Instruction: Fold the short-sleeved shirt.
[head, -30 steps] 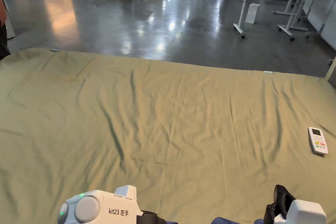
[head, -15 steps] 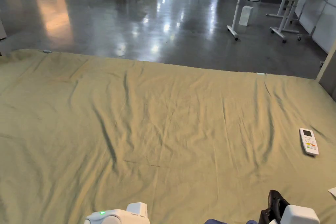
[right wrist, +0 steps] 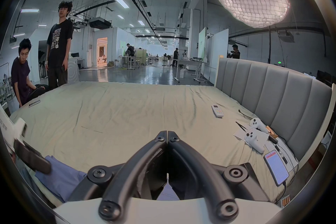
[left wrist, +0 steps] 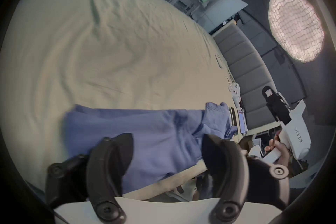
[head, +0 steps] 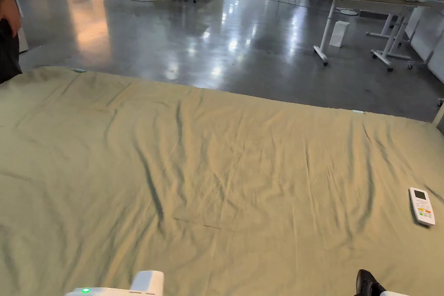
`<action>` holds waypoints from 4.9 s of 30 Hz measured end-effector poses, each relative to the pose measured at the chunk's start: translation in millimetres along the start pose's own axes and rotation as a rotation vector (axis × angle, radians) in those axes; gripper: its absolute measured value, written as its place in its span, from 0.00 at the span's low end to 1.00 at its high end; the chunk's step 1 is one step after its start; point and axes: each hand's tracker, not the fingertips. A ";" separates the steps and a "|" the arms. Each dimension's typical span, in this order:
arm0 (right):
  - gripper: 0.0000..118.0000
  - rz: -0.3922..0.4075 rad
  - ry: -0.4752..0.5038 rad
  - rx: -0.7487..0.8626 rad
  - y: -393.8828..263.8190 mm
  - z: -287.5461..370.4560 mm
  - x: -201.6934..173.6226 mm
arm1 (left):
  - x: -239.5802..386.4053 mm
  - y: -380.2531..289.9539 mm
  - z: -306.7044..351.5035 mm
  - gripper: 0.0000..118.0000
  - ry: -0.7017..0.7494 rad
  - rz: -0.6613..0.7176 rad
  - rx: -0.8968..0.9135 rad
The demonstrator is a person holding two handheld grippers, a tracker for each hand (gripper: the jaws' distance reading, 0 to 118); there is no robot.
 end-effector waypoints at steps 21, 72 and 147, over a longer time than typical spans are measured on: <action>0.00 -0.001 0.004 -0.004 1.9 -0.4 -3.0 | -140.0 -4.5 -28.9 0.68 -0.337 0.258 -0.092; 0.00 -0.021 -0.038 0.019 5.1 2.5 24.0 | 118.3 22.7 -51.1 0.12 0.048 0.030 -0.226; 0.00 0.133 0.257 -0.163 -79.1 -11.3 -104.5 | 73.3 -28.4 105.3 0.02 0.593 -0.417 0.901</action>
